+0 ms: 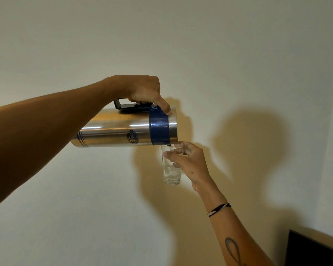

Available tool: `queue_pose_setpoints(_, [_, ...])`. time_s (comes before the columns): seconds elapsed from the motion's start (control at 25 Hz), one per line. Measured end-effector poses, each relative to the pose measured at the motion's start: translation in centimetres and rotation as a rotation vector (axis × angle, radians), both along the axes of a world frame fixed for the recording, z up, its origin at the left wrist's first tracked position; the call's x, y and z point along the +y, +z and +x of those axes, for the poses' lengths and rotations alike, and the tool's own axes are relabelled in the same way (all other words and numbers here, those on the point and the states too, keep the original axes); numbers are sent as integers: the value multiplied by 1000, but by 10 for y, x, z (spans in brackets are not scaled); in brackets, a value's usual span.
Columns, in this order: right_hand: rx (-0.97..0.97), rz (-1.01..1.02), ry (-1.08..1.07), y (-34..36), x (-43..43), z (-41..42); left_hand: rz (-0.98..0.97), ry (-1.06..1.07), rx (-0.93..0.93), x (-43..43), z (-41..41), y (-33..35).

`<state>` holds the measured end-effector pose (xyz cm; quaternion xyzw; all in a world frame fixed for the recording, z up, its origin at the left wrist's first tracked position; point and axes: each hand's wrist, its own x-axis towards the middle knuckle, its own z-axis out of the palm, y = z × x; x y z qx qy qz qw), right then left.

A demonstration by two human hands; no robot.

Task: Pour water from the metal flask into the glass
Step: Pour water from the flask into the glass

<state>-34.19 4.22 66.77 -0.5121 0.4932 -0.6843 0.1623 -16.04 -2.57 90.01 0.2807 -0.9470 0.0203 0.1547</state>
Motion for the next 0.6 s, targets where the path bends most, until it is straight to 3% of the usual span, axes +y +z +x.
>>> queue_pose_setpoints(0.6, [-8, 10, 15, 1, -4, 10, -16, 31, 19, 1, 6, 1])
